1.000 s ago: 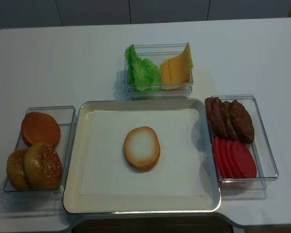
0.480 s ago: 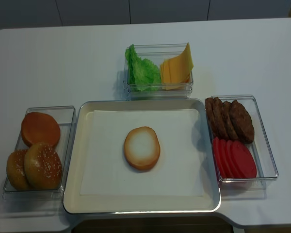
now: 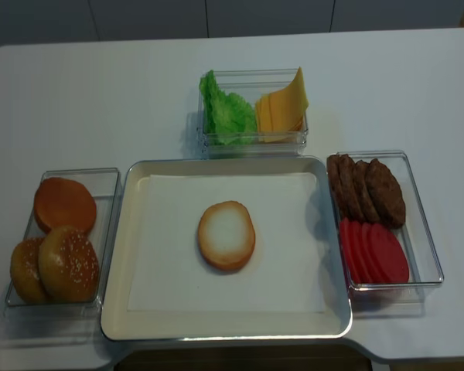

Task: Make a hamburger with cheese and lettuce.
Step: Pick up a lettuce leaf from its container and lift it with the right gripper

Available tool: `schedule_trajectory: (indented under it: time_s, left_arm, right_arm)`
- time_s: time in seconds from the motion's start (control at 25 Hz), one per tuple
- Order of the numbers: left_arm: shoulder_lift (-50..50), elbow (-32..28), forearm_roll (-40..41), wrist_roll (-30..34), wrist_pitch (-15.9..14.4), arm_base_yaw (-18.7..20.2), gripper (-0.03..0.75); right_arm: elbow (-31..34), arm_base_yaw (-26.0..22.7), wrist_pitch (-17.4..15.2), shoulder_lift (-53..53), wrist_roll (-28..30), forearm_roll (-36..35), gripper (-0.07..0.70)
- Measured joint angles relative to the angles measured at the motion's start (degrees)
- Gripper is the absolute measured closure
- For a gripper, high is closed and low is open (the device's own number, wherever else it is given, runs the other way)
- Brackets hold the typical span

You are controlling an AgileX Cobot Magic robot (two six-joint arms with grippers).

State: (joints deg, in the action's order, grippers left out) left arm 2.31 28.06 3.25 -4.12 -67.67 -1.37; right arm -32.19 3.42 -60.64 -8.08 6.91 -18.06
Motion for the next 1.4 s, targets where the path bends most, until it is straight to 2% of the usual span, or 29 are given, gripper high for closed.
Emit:
schedule_trajectory:
  time_s: [0.12,0.28,0.48,0.68,0.8,0.92,1.0,1.12,1.24,1.4]
  left_arm:
    - [0.0,0.0,0.0,0.0,0.0,0.0,0.324]
    - [0.0,0.0,0.0,0.0,0.0,0.0,0.324]
    - [0.0,0.0,0.0,0.0,0.0,0.0,0.324]
    - [0.0,0.0,0.0,0.0,0.0,0.0,0.324]
    - [0.0,0.0,0.0,0.0,0.0,0.0,0.324]
    - [0.0,0.0,0.0,0.0,0.0,0.0,0.324]
    - [0.0,0.0,0.0,0.0,0.0,0.0,0.324]
    - [0.0,0.0,0.0,0.0,0.0,0.0,0.324]
    - [0.0,0.0,0.0,0.0,0.0,0.0,0.324]
    - [0.0,0.0,0.0,0.0,0.0,0.0,0.324]
  right_arm:
    - [-3.0,0.0,2.0,-6.2,0.9,-0.7,0.119]
    - [-8.1,0.0,3.7,-14.5,2.4,-4.0,0.129]
    - [-15.2,0.0,4.6,-25.2,2.9,-8.4,0.132]
    - [-20.2,0.0,5.0,-34.2,6.3,-14.2,0.132]
    - [-20.5,0.0,5.4,-38.8,12.4,-20.1,0.132]
    - [-21.1,0.0,5.5,-43.3,20.8,-29.7,0.132]
    - [-23.0,0.0,5.1,-46.7,22.7,-32.6,0.132]
    - [-27.6,0.2,4.1,-52.4,22.7,-32.8,0.132]
    - [-33.5,2.4,4.0,-58.1,20.1,-28.9,0.132]
    - [-42.2,8.9,3.6,-65.1,11.2,-18.2,0.132]
